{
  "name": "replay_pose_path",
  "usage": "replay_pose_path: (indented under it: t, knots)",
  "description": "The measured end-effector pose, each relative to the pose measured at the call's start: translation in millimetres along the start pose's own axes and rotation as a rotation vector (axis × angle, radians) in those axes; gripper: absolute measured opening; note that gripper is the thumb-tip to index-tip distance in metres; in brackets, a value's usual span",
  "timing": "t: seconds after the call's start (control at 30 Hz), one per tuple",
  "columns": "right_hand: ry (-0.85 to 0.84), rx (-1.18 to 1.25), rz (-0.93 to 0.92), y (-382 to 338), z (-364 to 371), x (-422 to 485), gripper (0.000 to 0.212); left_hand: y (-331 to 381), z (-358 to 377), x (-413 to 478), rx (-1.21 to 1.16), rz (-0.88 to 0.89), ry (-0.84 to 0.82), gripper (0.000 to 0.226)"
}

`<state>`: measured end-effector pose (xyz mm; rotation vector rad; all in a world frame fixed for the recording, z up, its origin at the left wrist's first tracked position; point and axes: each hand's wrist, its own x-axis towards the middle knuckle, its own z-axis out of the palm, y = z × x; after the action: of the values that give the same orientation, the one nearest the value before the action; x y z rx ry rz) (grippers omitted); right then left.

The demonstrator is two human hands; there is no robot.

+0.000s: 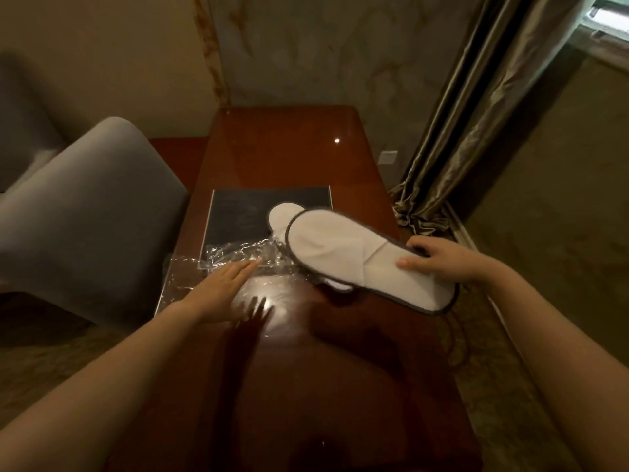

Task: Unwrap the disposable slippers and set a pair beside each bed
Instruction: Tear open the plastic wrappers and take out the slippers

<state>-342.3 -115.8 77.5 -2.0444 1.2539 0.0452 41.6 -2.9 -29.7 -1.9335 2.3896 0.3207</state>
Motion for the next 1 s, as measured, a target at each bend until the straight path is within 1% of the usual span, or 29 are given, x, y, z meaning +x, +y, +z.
replay_pose_path:
  t: [0.07, 0.17, 0.27, 0.37, 0.43, 0.47, 0.5, 0.53, 0.57, 0.6, 0.63, 0.67, 0.7, 0.77, 0.83, 0.93, 1.0]
  knots:
    - [0.031, 0.152, 0.022, 9, -4, -1, 0.034, -3, 7, 2, 0.045, -0.009, -0.056, 0.121]
    - [0.113, 0.320, 0.055, 20, 4, 7, 0.030, -7, 17, 8, 0.181, -0.029, -0.229, 0.138]
    - [0.201, 0.457, 0.095, 27, 20, 26, 0.022, -8, 21, 16, 0.242, -0.002, -0.388, 0.141]
    - [0.309, 0.633, 0.146, 34, 35, 46, 0.023, -9, 13, 25, 0.239, 0.038, -0.487, 0.141]
    - [0.356, 0.742, 0.182, 38, 42, 57, 0.029, -5, 1, 29, 0.200, 0.060, -0.524, 0.139]
    - [0.376, 0.787, 0.193, 39, 45, 62, 0.034, 1, -7, 33, 0.141, 0.066, -0.515, 0.137]
    - [0.393, 0.822, 0.200, 40, 47, 66, 0.037, 9, -15, 37, 0.050, 0.057, -0.470, 0.132]
    - [0.407, 0.852, 0.203, 41, 49, 70, 0.036, 18, -22, 44, -0.071, 0.022, -0.380, 0.122]
    - [0.422, 0.885, 0.207, 42, 51, 75, 0.033, 28, -28, 52, -0.222, -0.056, -0.248, 0.105]
    - [0.434, 0.916, 0.212, 43, 52, 79, 0.030, 38, -31, 63, -0.408, -0.185, -0.089, 0.083]
    - [0.446, 0.935, 0.218, 43, 54, 84, 0.027, 46, -33, 75, -0.603, -0.354, 0.054, 0.063]
    - [0.456, 0.942, 0.221, 43, 56, 89, 0.024, 55, -33, 88, -0.791, -0.533, 0.140, 0.048]
    - [0.466, 0.944, 0.221, 43, 58, 94, 0.022, 62, -31, 101, -0.948, -0.679, 0.181, 0.039]
    - [0.485, 0.947, 0.214, 41, 62, 104, 0.013, 74, -24, 124, -1.134, -0.846, 0.160, 0.034]
    - [0.481, 0.946, 0.205, 39, 66, 114, 0.007, 85, -17, 139, -1.228, -0.949, 0.091, 0.039]
    - [0.443, 0.925, 0.201, 41, 75, 129, 0.009, 93, -7, 156, -1.271, -1.045, 0.015, 0.046]
    - [0.421, 0.928, 0.204, 43, 84, 138, 0.013, 94, -2, 163, -1.310, -1.045, -0.018, 0.050]
